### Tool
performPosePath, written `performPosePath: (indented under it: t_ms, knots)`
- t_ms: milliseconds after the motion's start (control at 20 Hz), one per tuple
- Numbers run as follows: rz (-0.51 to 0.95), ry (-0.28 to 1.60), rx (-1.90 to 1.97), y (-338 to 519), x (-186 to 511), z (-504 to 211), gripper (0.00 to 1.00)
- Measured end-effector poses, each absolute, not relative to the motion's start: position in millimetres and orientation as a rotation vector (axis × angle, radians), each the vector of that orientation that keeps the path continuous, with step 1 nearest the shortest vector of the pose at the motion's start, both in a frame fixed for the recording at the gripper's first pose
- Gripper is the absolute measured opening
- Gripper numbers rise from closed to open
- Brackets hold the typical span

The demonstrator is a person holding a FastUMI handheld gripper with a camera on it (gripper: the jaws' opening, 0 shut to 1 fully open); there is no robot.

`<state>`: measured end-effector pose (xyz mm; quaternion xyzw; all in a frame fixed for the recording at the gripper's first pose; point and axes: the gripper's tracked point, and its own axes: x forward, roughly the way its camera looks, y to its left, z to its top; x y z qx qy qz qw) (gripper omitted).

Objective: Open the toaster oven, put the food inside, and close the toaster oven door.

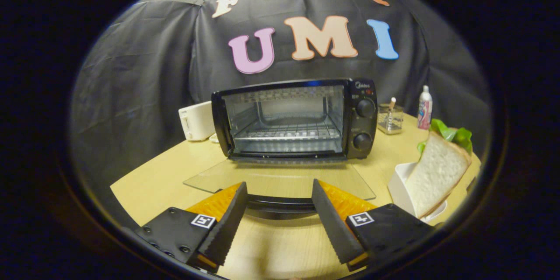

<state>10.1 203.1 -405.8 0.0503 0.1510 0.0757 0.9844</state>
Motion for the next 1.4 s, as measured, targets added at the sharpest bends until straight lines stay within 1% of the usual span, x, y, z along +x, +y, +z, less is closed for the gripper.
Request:
performPosePath:
  t_ms: [100, 200, 500, 800, 1000, 1150, 1300, 1400]
  knots:
    - [0.151, 0.343, 0.136, 202.8, 12.5, -420.1, 0.92]
    - [0.151, 0.313, 0.143, 201.6, 12.4, -411.5, 0.91]
    - [0.155, 0.342, 0.117, 201.4, 14.2, -417.5, 0.9]
    - [0.206, 0.344, 0.167, 197.4, 3.6, -396.6, 0.9]
    - [0.201, 0.311, 0.152, 157.5, -12.9, -349.0, 0.9]
    - [0.169, 0.304, 0.107, 111.0, -22.5, -304.7, 0.9]
    - [0.077, 0.336, 0.026, 54.1, -24.7, -274.9, 0.9]
    - [0.031, 0.404, -0.013, 25.8, -24.5, -269.4, 0.9]
